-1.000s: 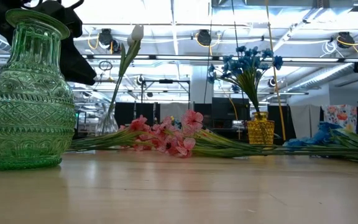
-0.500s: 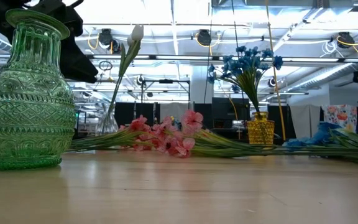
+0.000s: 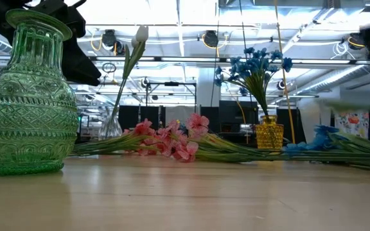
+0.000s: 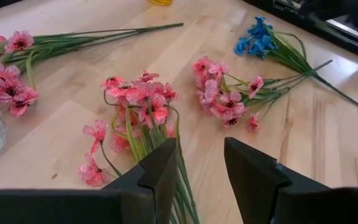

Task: Sort flowers into vase by color
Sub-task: Put the white flower into the transparent vase

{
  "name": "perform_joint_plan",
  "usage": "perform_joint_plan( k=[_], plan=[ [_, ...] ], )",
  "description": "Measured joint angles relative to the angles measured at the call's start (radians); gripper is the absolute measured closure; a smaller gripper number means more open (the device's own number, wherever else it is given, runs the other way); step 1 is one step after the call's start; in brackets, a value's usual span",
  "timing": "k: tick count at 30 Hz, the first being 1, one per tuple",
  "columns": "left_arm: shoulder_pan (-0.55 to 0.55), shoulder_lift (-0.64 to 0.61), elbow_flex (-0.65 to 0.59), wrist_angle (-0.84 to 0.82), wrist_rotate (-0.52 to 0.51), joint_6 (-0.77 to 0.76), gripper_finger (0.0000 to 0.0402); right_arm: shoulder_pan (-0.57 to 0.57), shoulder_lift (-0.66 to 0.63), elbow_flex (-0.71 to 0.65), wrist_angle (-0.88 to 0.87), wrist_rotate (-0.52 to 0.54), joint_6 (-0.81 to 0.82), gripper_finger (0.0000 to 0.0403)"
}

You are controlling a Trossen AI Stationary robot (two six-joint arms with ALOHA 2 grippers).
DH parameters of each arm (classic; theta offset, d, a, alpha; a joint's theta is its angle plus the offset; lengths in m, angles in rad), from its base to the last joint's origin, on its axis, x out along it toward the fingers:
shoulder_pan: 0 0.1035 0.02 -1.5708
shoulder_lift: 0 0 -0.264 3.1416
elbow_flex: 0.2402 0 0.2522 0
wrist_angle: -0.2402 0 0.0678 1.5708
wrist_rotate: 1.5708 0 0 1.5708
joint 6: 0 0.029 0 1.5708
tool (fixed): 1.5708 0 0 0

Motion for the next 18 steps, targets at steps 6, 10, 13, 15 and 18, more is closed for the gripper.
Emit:
perform_joint_plan(
  k=[6, 10, 13, 15, 18],
  plan=[
    [0.0, 0.0, 0.0, 0.019, -0.027, 0.008, 0.0261, 0.0, -0.002, 0.204, -0.188, 0.325, -0.055, 0.0402],
    [0.0, 0.0, -0.001, 0.114, -0.029, 0.074, 0.0261, -0.022, -0.002, 0.317, -0.153, 0.645, -0.222, 0.0402],
    [0.0, 0.0, -0.001, 0.207, -0.023, 0.135, 0.0261, -0.061, -0.002, 0.387, -0.055, 0.747, -0.446, 0.0402],
    [0.0, 0.0, -0.001, 0.269, 0.005, 0.186, 0.0261, -0.095, -0.002, 0.424, 0.036, 0.76, -0.652, 0.0403],
    [0.0, 0.0, -0.001, 0.361, 0.069, 0.254, 0.0261, -0.156, -0.002, 0.46, 0.222, 0.731, -1.007, 0.0403]
  ],
)
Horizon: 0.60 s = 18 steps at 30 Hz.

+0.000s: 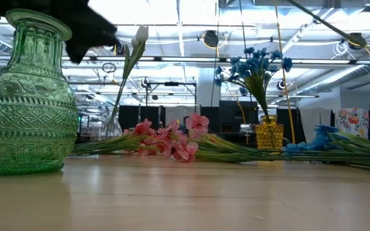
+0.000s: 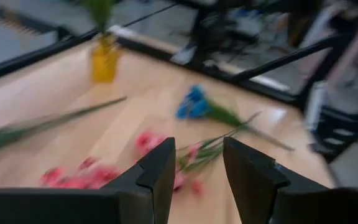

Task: Sort flowers into vase by color
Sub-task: Put the white flower into the transparent vase

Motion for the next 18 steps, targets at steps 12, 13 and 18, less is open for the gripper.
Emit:
perform_joint_plan(
  k=[12, 13, 18],
  plan=[
    [0.003, -0.001, 0.0, 0.277, 0.258, 0.22, 0.0254, -0.339, 0.012, 0.019, 0.718, -0.428, -0.923, 0.0403],
    [0.003, 0.0, 0.0, 0.283, 0.258, 0.24, 0.0248, -0.361, 0.022, 0.019, 0.77, -0.468, -0.953, 0.0403],
    [0.002, 0.0, 0.0, 0.334, 0.186, 0.299, 0.0193, -0.429, 0.095, 0.019, 0.957, -0.627, -1.046, 0.0402]
  ],
)
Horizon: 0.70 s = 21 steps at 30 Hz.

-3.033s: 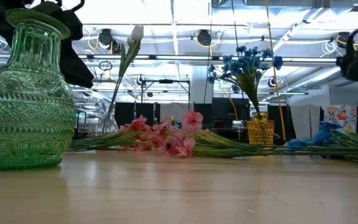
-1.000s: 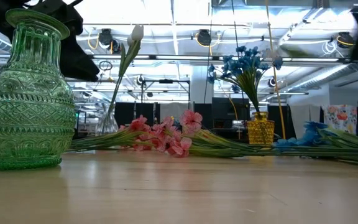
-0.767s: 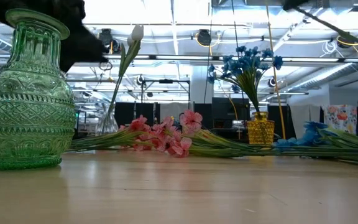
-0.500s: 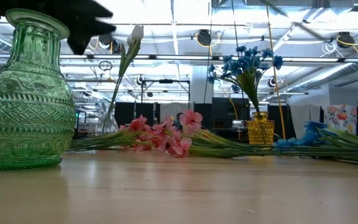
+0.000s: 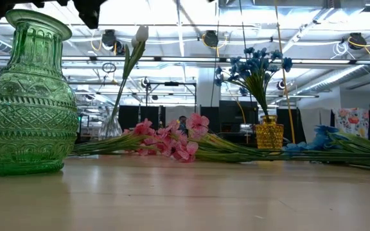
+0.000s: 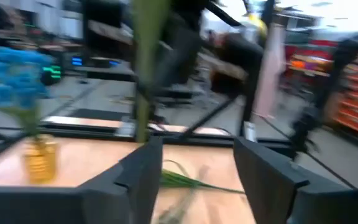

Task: Sort flowers into vase by color
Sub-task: Put the white flower into the transparent vase

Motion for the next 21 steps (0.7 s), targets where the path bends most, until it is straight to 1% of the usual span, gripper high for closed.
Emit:
perform_joint_plan(
  k=[2, 3, 6, 8, 13, 18, 21],
  plan=[
    [0.0, 0.0, 0.0, 0.01, -0.058, 0.003, 0.0177, -0.013, 0.035, 0.0, 0.032, -0.018, -0.013, 0.0402],
    [0.0, 0.0, 0.0, 0.015, -0.07, 0.017, 0.0173, -0.017, 0.055, 0.0, 0.054, -0.025, -0.016, 0.0402],
    [0.0, 0.002, 0.0, 0.014, -0.073, 0.027, 0.017, -0.022, 0.099, 0.0, 0.107, -0.028, -0.04, 0.0402],
    [0.0, 0.005, 0.0, 0.013, -0.073, 0.027, 0.017, -0.024, 0.12, 0.0, 0.134, -0.048, -0.045, 0.0402],
    [0.0, 0.016, 0.001, 0.011, -0.055, 0.043, 0.017, -0.025, 0.128, 0.0, 0.152, -0.076, -0.033, 0.0402],
    [0.0, 0.031, 0.001, 0.018, -0.073, 0.052, 0.0194, -0.013, 0.128, 0.0, 0.166, -0.076, -0.026, 0.0402],
    [0.0, 0.043, 0.001, 0.07, -0.062, 0.078, 0.0215, -0.01, 0.127, 0.0, 0.202, -0.077, -0.026, 0.0402]
  ],
)
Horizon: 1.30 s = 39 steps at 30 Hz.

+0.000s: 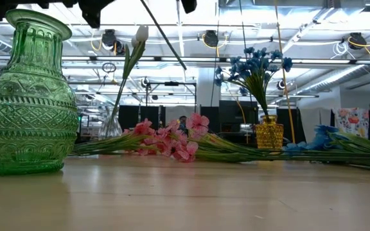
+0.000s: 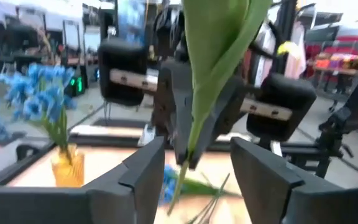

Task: Sort flowers into vase by color
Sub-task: Put the white flower into the transparent vase

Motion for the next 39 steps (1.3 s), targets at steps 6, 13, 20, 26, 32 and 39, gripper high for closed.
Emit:
perform_joint_plan(
  k=[6, 13, 20, 26, 32, 39],
  plan=[
    [0.0, 0.023, 0.0, 0.073, -0.009, 0.048, 0.0239, -0.002, 0.0, 0.0, 0.003, -0.001, -0.003, 0.0402],
    [0.0, 0.023, 0.0, 0.097, -0.03, 0.078, 0.024, 0.0, 0.0, 0.0, 0.009, -0.025, -0.007, 0.0402],
    [0.009, 0.034, 0.0, 0.096, -0.03, 0.08, 0.0242, -0.001, 0.0, 0.0, 0.019, -0.025, -0.007, 0.0402],
    [0.008, 0.047, 0.0, 0.099, -0.029, 0.105, 0.0289, -0.001, 0.0, 0.0, 0.02, -0.025, -0.007, 0.0402],
    [0.008, 0.047, 0.0, 0.104, -0.021, 0.106, 0.0364, -0.002, 0.0, 0.0, 0.02, -0.024, -0.011, 0.0402],
    [0.008, 0.043, 0.0, 0.101, -0.012, 0.105, 0.0391, -0.001, 0.0, 0.0, 0.02, -0.021, 0.019, 0.0384]
  ],
)
